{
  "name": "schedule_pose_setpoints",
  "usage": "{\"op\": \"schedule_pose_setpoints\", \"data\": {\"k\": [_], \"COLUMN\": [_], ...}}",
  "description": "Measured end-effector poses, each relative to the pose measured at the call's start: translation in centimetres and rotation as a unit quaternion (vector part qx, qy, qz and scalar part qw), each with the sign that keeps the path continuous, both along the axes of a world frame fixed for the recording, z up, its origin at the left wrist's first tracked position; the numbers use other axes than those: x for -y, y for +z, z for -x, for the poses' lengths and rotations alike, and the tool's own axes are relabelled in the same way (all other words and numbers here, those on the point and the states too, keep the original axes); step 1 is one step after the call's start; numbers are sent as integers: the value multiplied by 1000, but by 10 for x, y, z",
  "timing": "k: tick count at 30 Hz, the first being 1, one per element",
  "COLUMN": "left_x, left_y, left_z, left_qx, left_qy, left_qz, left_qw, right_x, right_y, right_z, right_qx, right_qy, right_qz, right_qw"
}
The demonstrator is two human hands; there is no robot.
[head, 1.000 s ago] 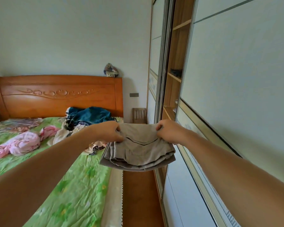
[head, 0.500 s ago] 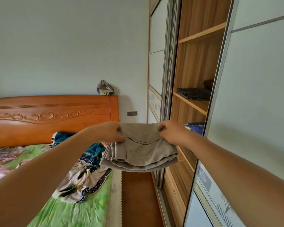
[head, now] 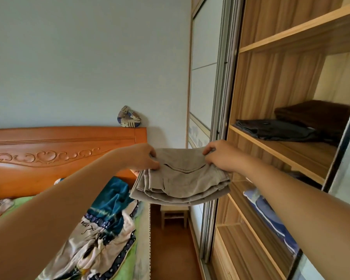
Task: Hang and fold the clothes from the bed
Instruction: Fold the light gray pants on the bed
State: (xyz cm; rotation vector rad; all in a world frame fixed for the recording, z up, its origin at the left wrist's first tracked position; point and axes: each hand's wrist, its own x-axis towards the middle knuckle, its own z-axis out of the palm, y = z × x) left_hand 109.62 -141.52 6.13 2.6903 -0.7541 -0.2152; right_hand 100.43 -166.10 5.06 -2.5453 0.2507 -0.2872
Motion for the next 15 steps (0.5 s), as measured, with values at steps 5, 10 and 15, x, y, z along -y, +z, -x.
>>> {"op": "schedule_pose_setpoints", "data": {"k": [5,10,15], "left_x": [55,128,210], "left_y": [14,38,51], "left_z": [-106,-174,-188], "left_qx": [26,51,45], "left_qy": [-36,-101,-199], "left_qz": [17,22,53], "left_qw": [999,993,977], "right_x": [46,96,146], "right_y": [11,37,46], "right_z": [-94,-126,-105], "right_qx": [30,42,53], "right_qy": [-41,-118,-239], "right_qz": [7,-13,-15], "right_qw": [999,992,970]}}
